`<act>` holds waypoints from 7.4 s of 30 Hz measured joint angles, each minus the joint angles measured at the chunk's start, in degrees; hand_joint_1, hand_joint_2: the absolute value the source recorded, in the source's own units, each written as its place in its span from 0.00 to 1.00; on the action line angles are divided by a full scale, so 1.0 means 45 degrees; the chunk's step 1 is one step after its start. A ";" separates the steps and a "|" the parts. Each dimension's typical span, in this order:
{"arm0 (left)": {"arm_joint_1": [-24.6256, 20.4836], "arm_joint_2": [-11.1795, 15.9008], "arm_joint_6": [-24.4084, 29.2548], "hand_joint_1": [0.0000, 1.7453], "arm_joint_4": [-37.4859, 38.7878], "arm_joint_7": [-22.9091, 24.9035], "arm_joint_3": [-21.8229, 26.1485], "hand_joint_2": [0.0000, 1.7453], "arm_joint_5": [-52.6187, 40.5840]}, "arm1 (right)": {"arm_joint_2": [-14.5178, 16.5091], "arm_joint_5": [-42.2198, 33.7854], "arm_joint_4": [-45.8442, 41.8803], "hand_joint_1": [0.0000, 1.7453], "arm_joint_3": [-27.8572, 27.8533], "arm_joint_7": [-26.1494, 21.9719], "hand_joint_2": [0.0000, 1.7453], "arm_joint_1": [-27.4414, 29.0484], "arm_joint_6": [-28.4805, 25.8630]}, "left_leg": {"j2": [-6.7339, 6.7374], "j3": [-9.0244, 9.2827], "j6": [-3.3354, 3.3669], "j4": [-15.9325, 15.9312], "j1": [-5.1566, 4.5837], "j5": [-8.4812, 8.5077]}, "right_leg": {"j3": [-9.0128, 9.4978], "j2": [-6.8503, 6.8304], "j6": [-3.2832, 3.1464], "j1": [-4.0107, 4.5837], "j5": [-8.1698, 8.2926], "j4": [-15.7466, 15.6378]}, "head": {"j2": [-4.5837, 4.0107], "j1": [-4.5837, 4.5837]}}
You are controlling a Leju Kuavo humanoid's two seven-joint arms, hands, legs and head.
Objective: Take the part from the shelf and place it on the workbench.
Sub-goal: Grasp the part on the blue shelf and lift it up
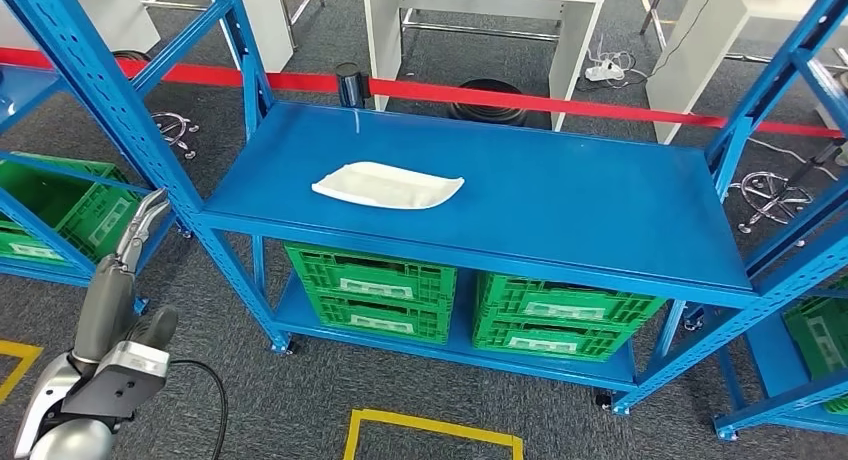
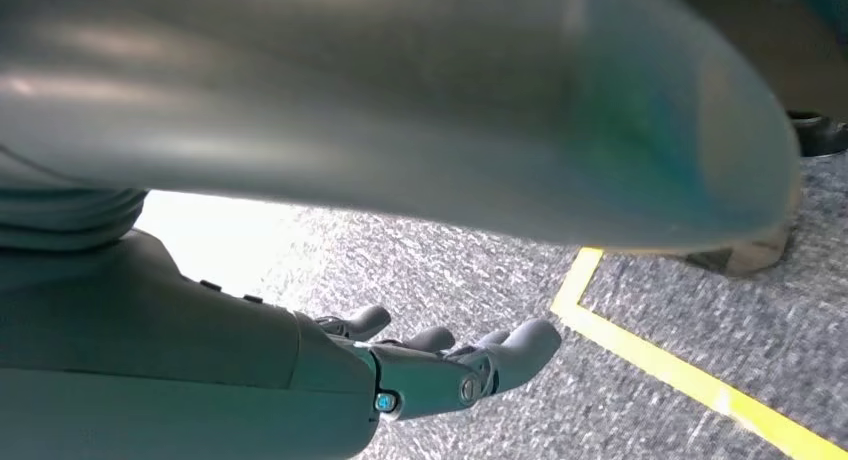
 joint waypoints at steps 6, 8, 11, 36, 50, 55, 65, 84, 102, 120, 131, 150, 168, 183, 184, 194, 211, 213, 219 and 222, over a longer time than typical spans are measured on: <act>-0.0188 0.0000 0.0040 0.00 0.0246 -0.0001 -0.0347 0.00 0.0141 | 0.0002 -0.0731 0.0000 0.00 -0.0214 -0.0598 0.00 0.0069 0.0378 | -0.0019 0.0371 0.0221 -0.0021 -0.0121 -0.0356 | -0.2472 0.0005 -0.0033 0.0065 -0.0943 0.2963 | 0.0000 0.0140; -0.0174 -0.0011 0.0084 0.00 0.0291 -0.0038 -0.0428 0.00 0.0181 | -0.0008 -0.1372 0.0000 0.00 -0.0553 -0.0678 0.00 0.0086 0.0518 | -0.0006 0.0620 0.0230 -0.0032 -0.0178 -0.0568 | -0.2289 -0.0029 -0.0237 0.0178 0.0124 0.1691 | 0.0000 0.0176; -0.0163 -0.0070 0.0111 0.00 0.0365 -0.0102 -0.0594 0.00 0.0163 | -0.0072 -0.2091 0.0005 0.00 -0.1200 -0.0681 0.00 0.0057 0.0641 | 0.0032 0.0921 0.0119 -0.0089 -0.0231 -0.0866 | -0.1898 -0.0182 -0.0535 0.0396 0.1166 0.0017 | 0.0000 0.0166; -0.0326 -0.0198 0.0069 0.00 0.0818 -0.0219 -0.1099 0.00 0.0024 | -0.0098 -0.2641 0.0028 0.00 -0.2693 -0.0645 0.00 -0.0051 0.0185 | 0.0084 0.0260 0.0089 -0.0143 -0.0029 -0.0200 | -0.2555 0.0146 -0.0013 0.0100 -0.0943 0.3280 | 0.0000 0.0134; -0.0332 -0.0211 -0.0447 0.00 0.0741 0.0126 -0.1174 0.00 0.0215 | -0.0079 -0.2527 0.0053 0.00 -0.2693 -0.0817 0.00 -0.0033 -0.0007 | 0.0088 -0.0653 -0.0652 0.2858 -0.0074 -0.1833 | -0.1066 0.0038 -0.0851 0.0121 0.0896 -0.0296 | 0.0000 0.0068; -0.0331 -0.0211 -0.1036 0.00 0.0885 0.0363 -0.1186 0.00 0.0417 | -0.0067 -0.2356 0.0060 0.00 -0.2693 -0.0912 0.00 -0.0023 0.0038 | 0.0076 -0.0784 -0.0420 0.1184 -0.0146 -0.0204 | -0.0581 0.0113 -0.0847 0.0214 0.0519 -0.0296 | 0.0000 0.0033; -0.0401 -0.0210 -0.1638 0.00 0.1856 0.0311 -0.1269 1.00 0.0235 | -0.0073 -0.2209 0.0078 0.00 -0.2693 -0.1086 0.00 -0.0082 0.0075 | 0.0034 -0.0384 -0.0222 -0.0115 -0.0249 0.0420 | -0.0477 0.0119 -0.0620 0.0278 0.0357 -0.0428 | 0.0000 0.0046; -0.2478 -0.0132 -0.0339 0.00 0.5405 0.0324 -0.2727 1.00 -0.3164 | -0.0205 -0.1900 0.0078 0.00 -0.2654 -0.1121 0.00 -0.0133 0.0147 | 0.0029 -0.0333 -0.0167 -0.0117 -0.0234 0.0408 | -0.0411 0.0099 -0.0510 0.0244 0.0375 -0.0498 | 0.0000 0.0050; -0.6977 -0.2216 0.1291 0.00 1.2695 -0.0523 -0.5895 1.00 -0.4154 | -0.0207 -0.1927 0.0078 0.00 -0.2654 -0.1262 0.00 -0.0165 -0.0015 | 0.0029 -0.0318 -0.0166 -0.0118 -0.0238 0.0411 | -0.0385 0.0100 -0.0504 0.0240 0.0382 -0.0498 | 0.0000 0.0050; -0.7546 -0.2554 0.1894 0.00 1.3978 -0.0758 -0.6681 1.00 -0.2999 | -0.0220 -0.1807 0.0078 0.00 -0.2654 -0.1353 0.00 -0.0154 -0.0036 | 0.0029 -0.0317 -0.0167 -0.0129 -0.0236 0.0411 | -0.0388 0.0102 -0.0505 0.0243 0.0381 -0.0497 | 0.0000 0.0050; -0.7324 -0.2305 0.2775 0.00 1.1443 -0.0599 -0.6562 1.00 -0.2104 | -0.0220 -0.1850 0.0080 0.00 -0.2669 -0.1427 0.00 -0.0141 -0.0097 | 0.0027 -0.0319 -0.0167 -0.0132 -0.0236 0.0411 | -0.0385 0.0100 -0.0505 0.0244 0.0380 -0.0497 | 0.0000 0.0050; -0.5702 -0.2169 0.0847 0.00 0.6974 -0.0760 -0.6079 1.00 -0.1340 | -0.0220 -0.1704 0.0079 0.00 -0.2670 -0.1528 0.00 -0.0146 -0.0192 | 0.0026 -0.0319 -0.0165 -0.0134 -0.0238 0.0408 | -0.0390 0.0098 -0.0503 0.0240 0.0379 -0.0500 | 0.0000 0.0050; -0.5654 -0.2767 0.0141 0.00 0.7890 -0.0530 -0.7750 1.00 -0.1548 | -0.0215 -0.1823 0.0080 0.00 -0.2707 -0.1409 0.00 -0.0151 -0.0231 | 0.0028 -0.0317 -0.0165 -0.0138 -0.0237 0.0408 | -0.0391 0.0100 -0.0503 0.0241 0.0378 -0.0501 | 0.0000 0.0050; -0.5125 -0.2521 0.0255 0.00 0.9113 -0.0487 -0.8000 1.00 -0.1883 | -0.0220 -0.1693 0.0078 0.00 -0.2883 -0.1383 0.00 -0.0146 -0.0233 | 0.0027 -0.0318 -0.0165 -0.0143 -0.0237 0.0408 | -0.0392 0.0100 -0.0503 0.0242 0.0377 -0.0501 | 0.0000 0.0050; -0.5075 -0.2511 0.0273 0.00 0.9134 -0.0486 -0.8006 1.00 -0.1894 | -0.0221 -0.1689 0.0079 0.00 -0.2886 -0.1383 0.00 -0.0145 -0.0232 | 0.0027 -0.0318 -0.0165 -0.0144 -0.0237 0.0408 | -0.0392 0.0100 -0.0503 0.0242 0.0377 -0.0501 | 0.0000 0.0050; -0.4976 -0.2418 0.0545 0.00 0.9076 -0.0262 -0.8029 1.00 -0.2621 | -0.0228 -0.1696 0.0079 0.00 -0.2913 -0.1421 0.00 -0.0141 -0.0236 | 0.0027 -0.0317 -0.0165 -0.0144 -0.0237 0.0408 | -0.0390 0.0099 -0.0502 0.0242 0.0377 -0.0501 | 0.0000 0.0050; -0.4910 -0.1933 0.1437 0.00 0.8528 0.0780 -0.7976 1.00 -0.4033 | -0.0230 -0.1695 0.0080 0.00 -0.2987 -0.1513 0.00 -0.0130 -0.0236 | 0.0027 -0.0317 -0.0166 -0.0146 -0.0237 0.0408 | -0.0390 0.0100 -0.0503 0.0243 0.0377 -0.0500 | 0.0000 0.0050; -0.4830 -0.1825 0.1439 0.00 0.8443 0.0897 -0.7919 1.00 -0.4145 | -0.0230 -0.1691 0.0079 0.00 -0.2990 -0.1522 0.00 -0.0123 -0.0236 | 0.0027 -0.0317 -0.0166 -0.0146 -0.0237 0.0408 | -0.0390 0.0100 -0.0503 0.0243 0.0377 -0.0500 | 0.0000 0.0050; -0.4652 -0.1660 0.1293 0.00 0.8318 0.1115 -0.7792 1.00 -0.4381 | -0.0228 -0.1661 0.0079 0.00 -0.2991 -0.1524 0.00 -0.0113 -0.0236 | 0.0027 -0.0318 -0.0166 -0.0147 -0.0237 0.0408 | -0.0390 0.0100 -0.0503 0.0242 0.0376 -0.0500 | 0.0000 0.0050; -0.4484 -0.1609 0.1192 0.00 0.8264 0.1273 -0.7674 1.00 -0.4579 | -0.0228 -0.1622 0.0079 0.00 -0.2990 -0.1524 0.00 -0.0111 -0.0236 | 0.0027 -0.0318 -0.0165 -0.0147 -0.0238 0.0408 | -0.0390 0.0100 -0.0503 0.0242 0.0376 -0.0501 | 0.0000 0.0050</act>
